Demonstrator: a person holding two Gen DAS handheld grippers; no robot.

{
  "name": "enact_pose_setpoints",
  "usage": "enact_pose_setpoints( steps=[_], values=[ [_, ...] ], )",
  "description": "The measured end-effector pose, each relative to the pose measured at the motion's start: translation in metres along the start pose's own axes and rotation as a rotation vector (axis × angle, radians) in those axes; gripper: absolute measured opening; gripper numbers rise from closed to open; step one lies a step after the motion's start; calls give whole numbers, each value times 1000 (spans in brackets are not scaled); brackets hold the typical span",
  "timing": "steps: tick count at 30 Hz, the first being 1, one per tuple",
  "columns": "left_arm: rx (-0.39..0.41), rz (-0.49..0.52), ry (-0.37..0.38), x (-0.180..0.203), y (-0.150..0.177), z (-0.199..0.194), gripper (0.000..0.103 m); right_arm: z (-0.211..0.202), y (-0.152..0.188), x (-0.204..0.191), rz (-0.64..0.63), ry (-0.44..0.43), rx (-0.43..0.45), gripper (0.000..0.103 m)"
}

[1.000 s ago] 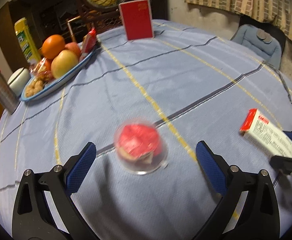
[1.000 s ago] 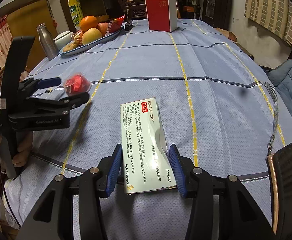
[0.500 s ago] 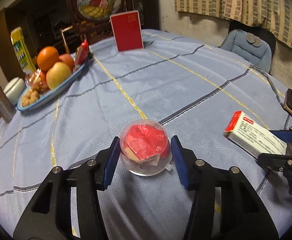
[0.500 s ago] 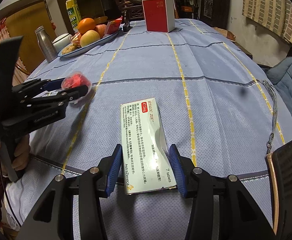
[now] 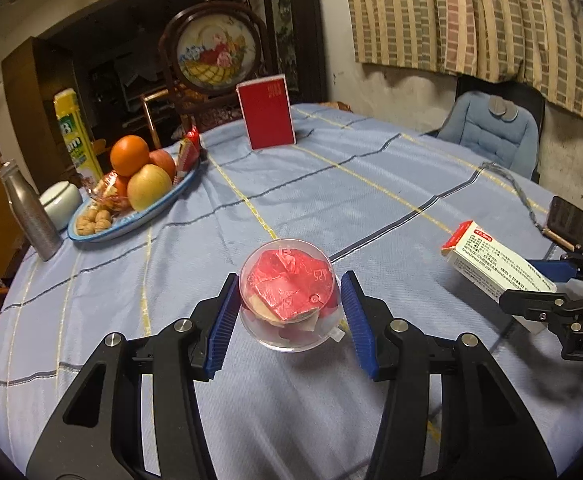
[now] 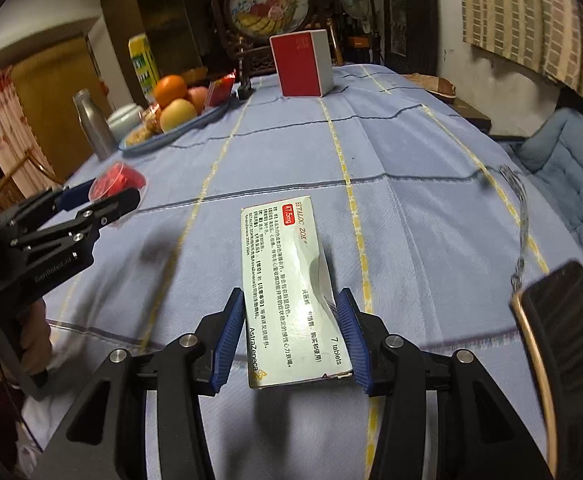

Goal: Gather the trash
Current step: 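Carry the box and cup to the red wastebasket and open both tools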

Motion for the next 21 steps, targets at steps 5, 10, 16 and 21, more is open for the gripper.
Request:
enact_pose_setpoints(
  steps=[5,10,16,21],
  values=[
    [53,-6,-10,7,4,-28,51,-37,15,-7,20,-28,70,48],
    [76,-27,8,18,10,-54,51,-73,27,-14,10,-31,115,48],
    [104,-30,33,39,16,-83,51,-116,43,-16,1,-15,169,48],
    [118,-47,66,55,18,-104,51,-155,58,-13,-7,8,219,48]
  ],
)
Point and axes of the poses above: each gripper's, at about its wrist camera, not at the fingertips, and z roughly the way its jaws point, x to its right, y to its underside, the point moved 4 cm from there along z, roughly the way its jaws point, and after that the axes turned 9 degrees about -y, right-handed, at the moved point
